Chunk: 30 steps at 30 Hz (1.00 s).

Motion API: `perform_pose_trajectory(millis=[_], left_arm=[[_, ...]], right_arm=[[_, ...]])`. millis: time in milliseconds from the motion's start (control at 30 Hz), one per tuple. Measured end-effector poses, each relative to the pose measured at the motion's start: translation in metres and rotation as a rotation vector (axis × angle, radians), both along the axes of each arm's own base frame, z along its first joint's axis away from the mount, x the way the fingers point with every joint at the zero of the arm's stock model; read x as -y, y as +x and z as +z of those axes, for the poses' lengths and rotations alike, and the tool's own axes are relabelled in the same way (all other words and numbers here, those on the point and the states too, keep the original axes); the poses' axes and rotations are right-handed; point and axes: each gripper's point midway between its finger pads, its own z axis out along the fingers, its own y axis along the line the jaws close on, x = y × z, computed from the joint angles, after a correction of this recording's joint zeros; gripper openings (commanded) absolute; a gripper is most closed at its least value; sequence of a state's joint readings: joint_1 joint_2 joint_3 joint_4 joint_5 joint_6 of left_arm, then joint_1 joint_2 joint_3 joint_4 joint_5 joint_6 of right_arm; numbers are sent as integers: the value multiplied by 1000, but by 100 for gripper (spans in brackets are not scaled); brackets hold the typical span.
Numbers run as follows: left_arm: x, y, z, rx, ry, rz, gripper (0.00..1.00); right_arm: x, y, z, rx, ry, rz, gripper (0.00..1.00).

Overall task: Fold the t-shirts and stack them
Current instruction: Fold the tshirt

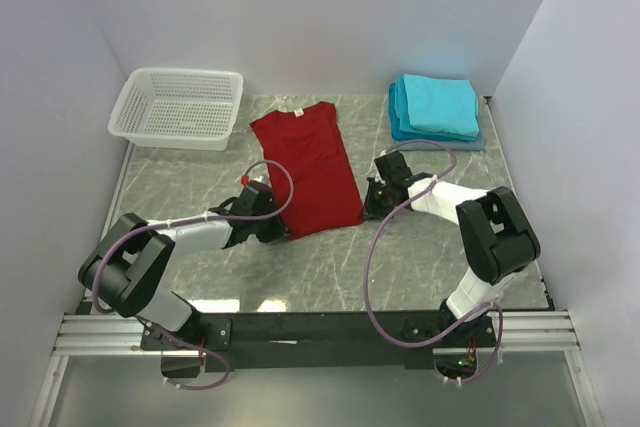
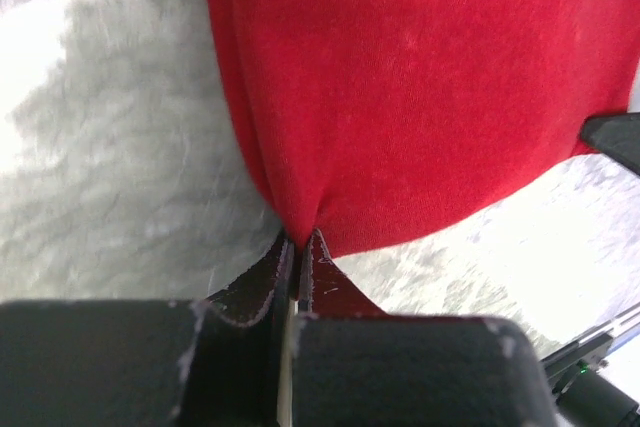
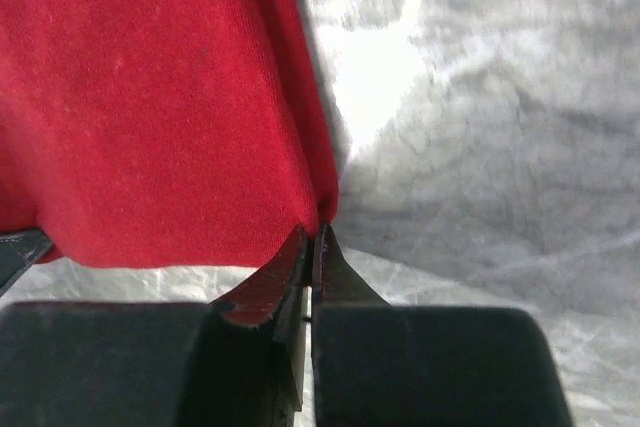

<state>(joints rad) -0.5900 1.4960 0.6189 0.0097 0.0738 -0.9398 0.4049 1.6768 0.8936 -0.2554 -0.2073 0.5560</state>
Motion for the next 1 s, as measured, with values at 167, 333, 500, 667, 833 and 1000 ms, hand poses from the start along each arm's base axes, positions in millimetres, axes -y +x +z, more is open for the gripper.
perform_pose_trajectory(millis=[167,333,500,667,833,1000], left_arm=[[3,-20,6,-11,33,-41,1],[16,-58,35,50,7,-127,1],[12,-89,60,92,-49,-136,1],[4,-112,69,78,-59,-130,1],[0,-118,82,88,-63,-109,1],[2,-95,98,161,-24,-63,1]], right_arm=[[9,-25,3,-7,2,17,0],[24,-72,23,6,13,48,0],[18,-118,43,41,52,137,0],[13,-147,72,99,87,202,0],[18,-143,105,173,93,184,0],[15,-115,128,226,72,143,0]])
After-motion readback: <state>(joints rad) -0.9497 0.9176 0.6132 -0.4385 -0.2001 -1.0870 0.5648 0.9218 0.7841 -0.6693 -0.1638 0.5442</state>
